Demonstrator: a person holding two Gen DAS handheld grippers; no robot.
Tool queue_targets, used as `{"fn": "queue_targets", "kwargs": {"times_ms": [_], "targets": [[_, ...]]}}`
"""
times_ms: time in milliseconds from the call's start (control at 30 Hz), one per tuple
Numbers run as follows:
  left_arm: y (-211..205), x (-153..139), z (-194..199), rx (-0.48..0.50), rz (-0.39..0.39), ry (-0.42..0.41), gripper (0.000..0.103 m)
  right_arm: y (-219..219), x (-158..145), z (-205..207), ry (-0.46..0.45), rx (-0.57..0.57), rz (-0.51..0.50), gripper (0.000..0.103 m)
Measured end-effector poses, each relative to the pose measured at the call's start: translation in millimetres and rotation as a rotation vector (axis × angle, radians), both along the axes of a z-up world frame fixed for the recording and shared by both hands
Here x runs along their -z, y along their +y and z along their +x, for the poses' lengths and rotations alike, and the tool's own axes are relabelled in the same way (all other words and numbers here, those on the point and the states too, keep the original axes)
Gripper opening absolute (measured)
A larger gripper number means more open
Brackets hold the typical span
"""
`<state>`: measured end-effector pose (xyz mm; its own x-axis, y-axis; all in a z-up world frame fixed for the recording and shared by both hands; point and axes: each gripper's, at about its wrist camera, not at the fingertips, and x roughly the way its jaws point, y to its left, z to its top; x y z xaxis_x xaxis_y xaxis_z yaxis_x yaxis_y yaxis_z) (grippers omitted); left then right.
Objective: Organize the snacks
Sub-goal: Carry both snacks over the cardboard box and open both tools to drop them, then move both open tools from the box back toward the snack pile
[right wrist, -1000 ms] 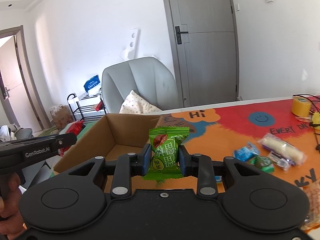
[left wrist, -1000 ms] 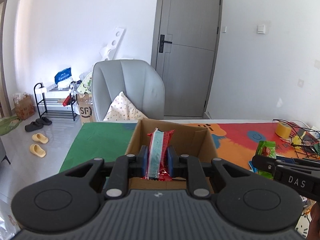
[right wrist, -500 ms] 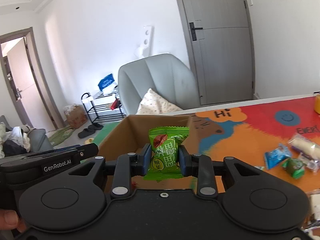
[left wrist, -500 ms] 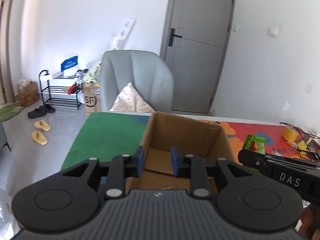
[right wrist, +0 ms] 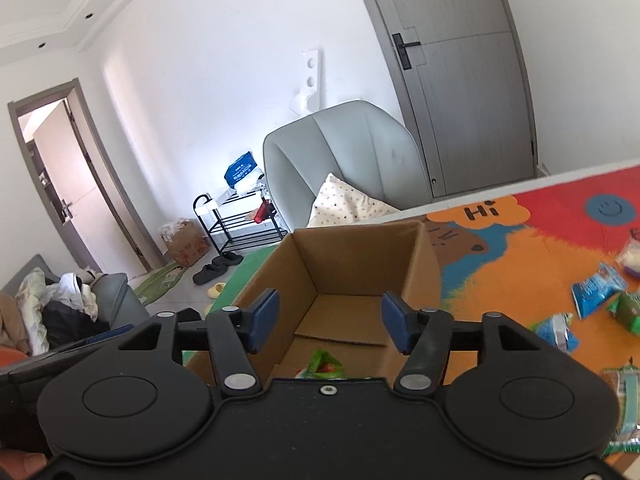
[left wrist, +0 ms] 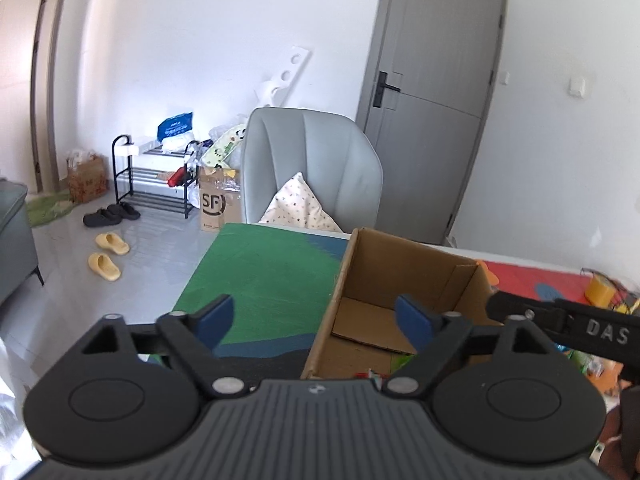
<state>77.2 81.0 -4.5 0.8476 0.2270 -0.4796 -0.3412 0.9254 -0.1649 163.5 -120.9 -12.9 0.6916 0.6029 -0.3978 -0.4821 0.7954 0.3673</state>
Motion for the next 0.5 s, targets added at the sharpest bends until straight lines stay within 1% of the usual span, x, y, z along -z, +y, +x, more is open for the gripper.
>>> {"fn": "queue_targets", "kwargs": {"times_ms": [33,100,133,233,400,500], "targets": [[-0.2,-0.6,-1.0,-0.007,-0.003,0.0,0.091,-3.4,0.2,-1.5,0.0,0.009,-0.001,0.063],[-2.6,-1.4,-2.2,-0.006,0.003,-0.002,0.093,-9.4,0.9,-4.4,0.005,0.029,-0.006,0.071],[-4.3,-1.4,-2.4,-0.001,0.001,0.002,0.095,-12.9,1.3,-6.0,0.008,0.035,-0.006,0.072],[-8.7,-1.4,-4.2,0.02,-0.012,0.014,0.096,-21.9,2.5,-11.3,0.011,0.044,-0.014,0.076],[-17.7,-2.8,-5.5,0.056,-0.01,0.019,0.096,-35.5,1.6,-20.7,0.007,0.068,-0.031,0.088],[-23.9,-3.5,-6.3,0.078,-0.009,0.026,0.096,-45.2,2.4,-25.4,0.008,0.083,-0.037,0.092]]}}
